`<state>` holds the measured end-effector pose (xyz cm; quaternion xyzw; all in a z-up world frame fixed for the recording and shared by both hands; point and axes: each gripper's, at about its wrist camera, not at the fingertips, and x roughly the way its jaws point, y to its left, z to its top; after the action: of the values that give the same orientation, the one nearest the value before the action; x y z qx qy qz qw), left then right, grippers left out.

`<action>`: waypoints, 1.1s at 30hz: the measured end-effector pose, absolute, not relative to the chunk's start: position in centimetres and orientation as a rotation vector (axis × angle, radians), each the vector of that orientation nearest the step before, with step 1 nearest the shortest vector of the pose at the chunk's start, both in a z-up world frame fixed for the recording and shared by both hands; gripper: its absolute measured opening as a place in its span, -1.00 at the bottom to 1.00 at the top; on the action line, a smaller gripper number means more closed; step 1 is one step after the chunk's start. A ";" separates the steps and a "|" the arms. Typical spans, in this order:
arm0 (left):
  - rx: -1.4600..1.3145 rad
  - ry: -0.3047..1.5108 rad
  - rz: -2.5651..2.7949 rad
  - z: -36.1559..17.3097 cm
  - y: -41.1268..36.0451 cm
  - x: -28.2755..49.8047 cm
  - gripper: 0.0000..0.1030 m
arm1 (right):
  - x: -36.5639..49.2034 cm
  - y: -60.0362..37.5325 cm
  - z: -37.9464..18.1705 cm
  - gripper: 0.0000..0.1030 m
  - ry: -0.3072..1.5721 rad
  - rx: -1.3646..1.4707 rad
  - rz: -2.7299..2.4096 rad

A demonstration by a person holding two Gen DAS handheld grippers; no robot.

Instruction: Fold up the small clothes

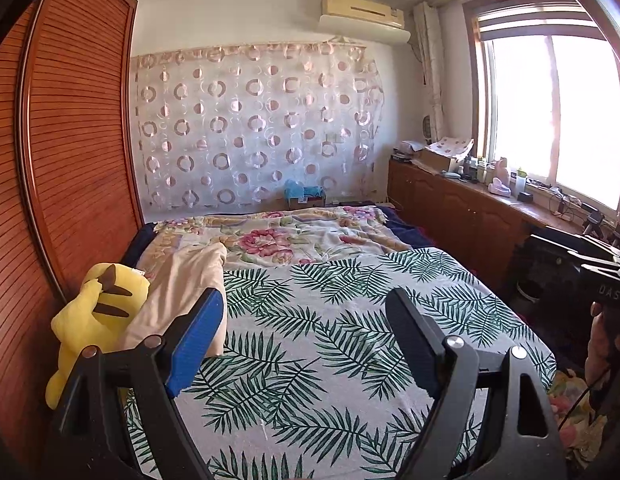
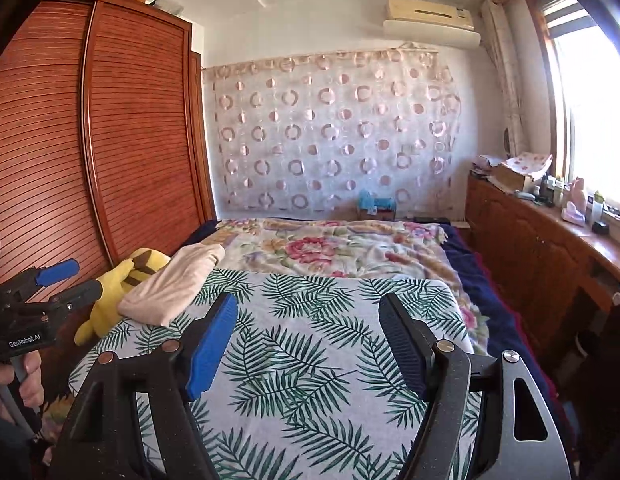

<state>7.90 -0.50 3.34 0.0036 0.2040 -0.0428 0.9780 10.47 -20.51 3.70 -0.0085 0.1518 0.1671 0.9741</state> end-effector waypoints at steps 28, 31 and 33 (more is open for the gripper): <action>-0.002 0.405 -0.091 3.5 -0.5 7.8 0.63 | 9.7 -21.3 3.6 0.46 0.286 -0.021 0.308; -0.001 0.405 -0.090 3.5 -0.5 7.8 0.63 | 9.7 -21.5 3.5 0.46 0.285 -0.020 0.310; -0.001 0.406 -0.091 3.5 -0.5 7.8 0.63 | 9.7 -21.6 3.5 0.46 0.285 -0.020 0.312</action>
<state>7.77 -0.53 3.47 -0.0005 0.2013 -0.0452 0.9785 9.73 -21.59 3.46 -0.0099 0.1415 0.1550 0.9777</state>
